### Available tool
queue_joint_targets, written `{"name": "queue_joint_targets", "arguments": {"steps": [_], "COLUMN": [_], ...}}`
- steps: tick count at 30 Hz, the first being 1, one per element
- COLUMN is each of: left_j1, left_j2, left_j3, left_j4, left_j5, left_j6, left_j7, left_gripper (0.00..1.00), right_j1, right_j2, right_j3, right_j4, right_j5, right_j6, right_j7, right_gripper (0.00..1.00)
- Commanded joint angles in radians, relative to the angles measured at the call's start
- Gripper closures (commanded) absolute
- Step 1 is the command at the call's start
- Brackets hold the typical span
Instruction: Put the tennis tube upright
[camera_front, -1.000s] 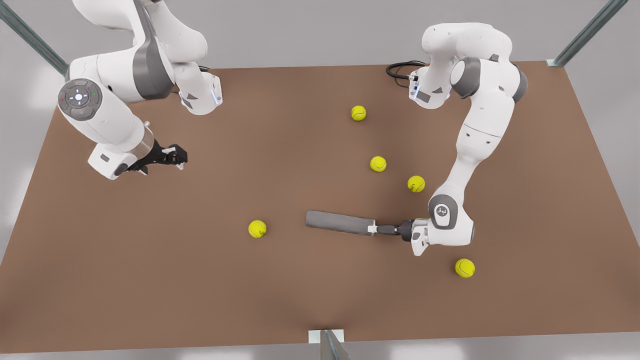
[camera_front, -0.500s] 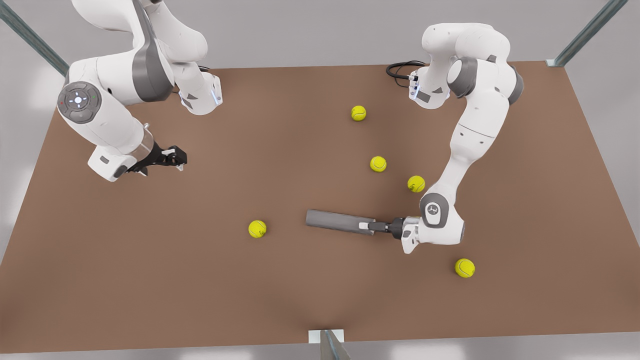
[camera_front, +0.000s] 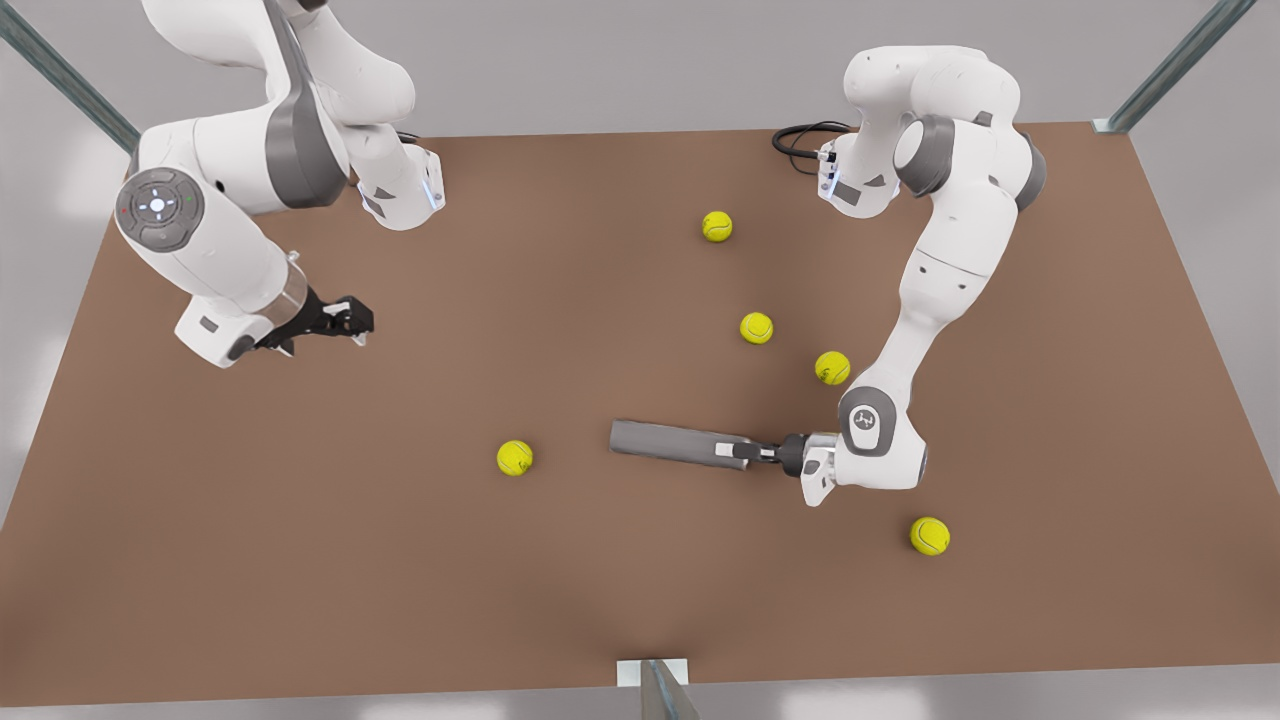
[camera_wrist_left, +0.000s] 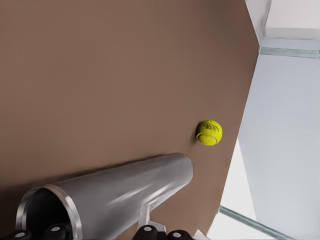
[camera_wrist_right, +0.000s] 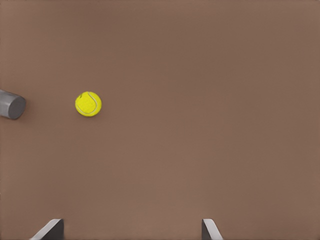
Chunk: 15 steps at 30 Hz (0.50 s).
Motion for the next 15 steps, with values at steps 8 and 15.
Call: {"name": "queue_joint_targets", "arguments": {"steps": [8,15], "left_j1": [0.001,0.001], "left_j2": [-0.014,-0.029], "left_j3": [0.0,0.0], "left_j4": [0.0,0.0], "left_j5": [0.004,0.024], "left_j6": [-0.021,-0.052], "left_j7": [-0.014,-0.035], "left_gripper": [0.57,0.61], "right_j1": [0.0,-0.001], "right_j2": [0.001,0.001], "right_j3": [0.002,0.002], "right_j4": [0.0,0.0], "right_j5": [0.0,-0.002], "right_j6": [0.0,0.0], "right_j7": [0.0,0.0], "right_gripper": [0.0,0.0]}}
